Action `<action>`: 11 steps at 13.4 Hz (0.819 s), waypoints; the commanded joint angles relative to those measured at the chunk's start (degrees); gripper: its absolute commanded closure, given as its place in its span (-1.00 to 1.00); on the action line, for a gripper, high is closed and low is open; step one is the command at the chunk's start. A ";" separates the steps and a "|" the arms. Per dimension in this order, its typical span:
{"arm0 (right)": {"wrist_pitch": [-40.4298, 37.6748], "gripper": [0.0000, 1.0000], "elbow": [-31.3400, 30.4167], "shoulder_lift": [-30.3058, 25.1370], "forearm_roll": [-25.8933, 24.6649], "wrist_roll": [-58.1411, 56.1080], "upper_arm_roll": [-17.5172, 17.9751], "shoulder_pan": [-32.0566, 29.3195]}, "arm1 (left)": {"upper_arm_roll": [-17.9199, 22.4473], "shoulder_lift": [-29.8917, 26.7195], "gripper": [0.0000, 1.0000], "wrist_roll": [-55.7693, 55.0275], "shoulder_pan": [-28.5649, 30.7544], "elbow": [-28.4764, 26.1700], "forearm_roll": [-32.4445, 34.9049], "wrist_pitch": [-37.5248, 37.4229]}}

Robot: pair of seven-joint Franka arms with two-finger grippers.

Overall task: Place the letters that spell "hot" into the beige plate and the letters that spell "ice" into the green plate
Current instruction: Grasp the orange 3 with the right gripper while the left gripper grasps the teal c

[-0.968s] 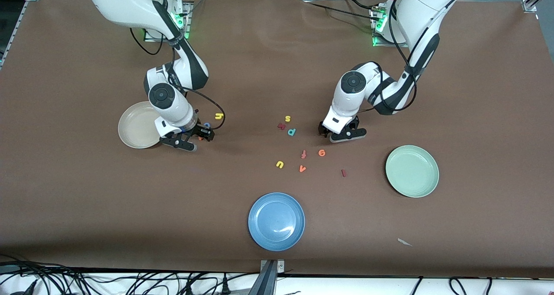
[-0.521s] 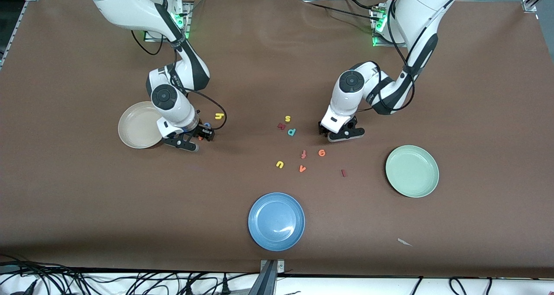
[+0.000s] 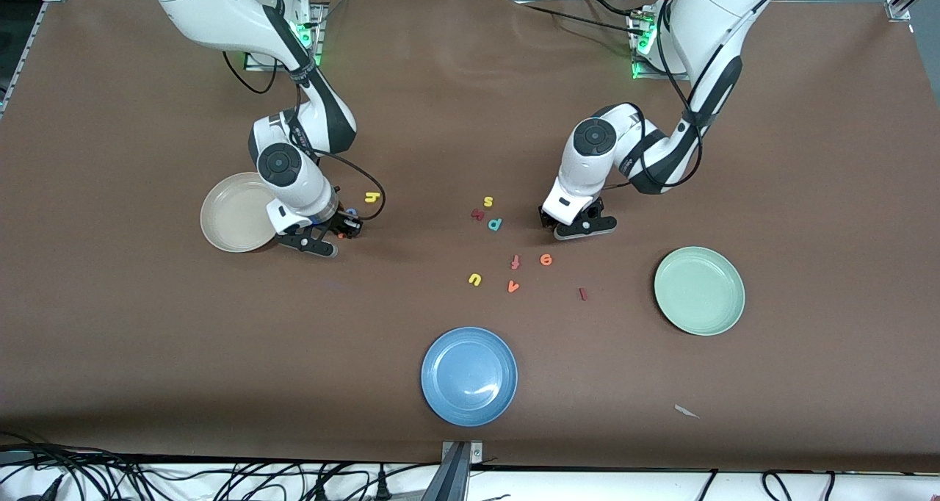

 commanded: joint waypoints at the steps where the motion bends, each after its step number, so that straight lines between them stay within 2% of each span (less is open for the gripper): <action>1: 0.66 0.36 -0.31 0.15 -0.04 -0.25 0.02 0.19 | -1.00 0.95 -0.10 0.59 0.64 0.03 1.69 -2.53; 4: 0.39 0.69 -0.31 0.06 -0.04 -0.16 0.02 0.19 | -1.09 0.95 -0.05 0.59 0.64 0.03 1.69 -3.76; 7: 0.22 0.81 -0.31 -0.46 -0.04 -0.51 -0.16 0.10 | -1.17 0.95 -0.04 0.59 0.47 0.03 1.69 -4.47; 11: -3.20 0.82 0.39 -2.48 -0.04 -0.95 -0.68 0.10 | -1.52 1.04 0.11 0.59 0.64 0.03 1.60 -4.55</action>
